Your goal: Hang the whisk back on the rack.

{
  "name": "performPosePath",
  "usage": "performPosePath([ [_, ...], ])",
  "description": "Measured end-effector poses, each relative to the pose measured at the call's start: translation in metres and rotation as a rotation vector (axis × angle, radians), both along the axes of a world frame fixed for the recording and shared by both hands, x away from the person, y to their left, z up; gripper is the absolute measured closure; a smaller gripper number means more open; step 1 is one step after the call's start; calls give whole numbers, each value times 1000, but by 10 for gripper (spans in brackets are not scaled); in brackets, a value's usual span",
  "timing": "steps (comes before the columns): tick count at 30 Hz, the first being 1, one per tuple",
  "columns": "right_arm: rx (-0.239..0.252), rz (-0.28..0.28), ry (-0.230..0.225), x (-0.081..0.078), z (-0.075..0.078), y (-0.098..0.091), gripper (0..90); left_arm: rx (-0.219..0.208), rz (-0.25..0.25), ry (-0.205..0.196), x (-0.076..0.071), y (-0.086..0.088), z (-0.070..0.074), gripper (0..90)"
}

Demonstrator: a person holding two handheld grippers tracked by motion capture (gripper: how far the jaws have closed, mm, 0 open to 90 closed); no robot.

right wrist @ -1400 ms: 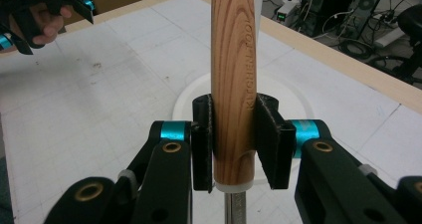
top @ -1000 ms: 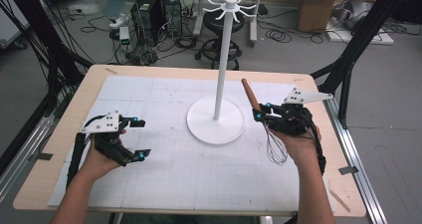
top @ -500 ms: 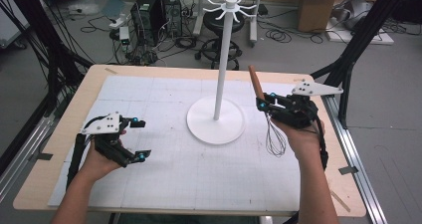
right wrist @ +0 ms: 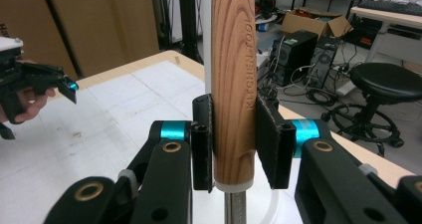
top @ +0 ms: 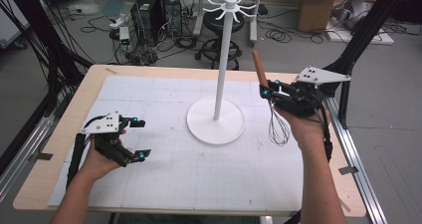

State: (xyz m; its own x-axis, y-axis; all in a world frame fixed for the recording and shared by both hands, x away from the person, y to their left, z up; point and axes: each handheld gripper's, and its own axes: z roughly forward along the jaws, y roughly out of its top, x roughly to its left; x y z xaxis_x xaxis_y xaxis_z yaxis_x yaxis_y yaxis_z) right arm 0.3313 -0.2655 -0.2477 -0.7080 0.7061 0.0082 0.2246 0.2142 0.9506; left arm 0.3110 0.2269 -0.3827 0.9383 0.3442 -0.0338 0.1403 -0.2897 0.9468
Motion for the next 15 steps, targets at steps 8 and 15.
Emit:
performPosePath([
  [8,10,-13,-20,4,15,-2,705,-4,0,1,0,0,0,16],
  [15,32,-24,-39,4,31,-4,705,1,-1,-4,0,0,0,16],
])
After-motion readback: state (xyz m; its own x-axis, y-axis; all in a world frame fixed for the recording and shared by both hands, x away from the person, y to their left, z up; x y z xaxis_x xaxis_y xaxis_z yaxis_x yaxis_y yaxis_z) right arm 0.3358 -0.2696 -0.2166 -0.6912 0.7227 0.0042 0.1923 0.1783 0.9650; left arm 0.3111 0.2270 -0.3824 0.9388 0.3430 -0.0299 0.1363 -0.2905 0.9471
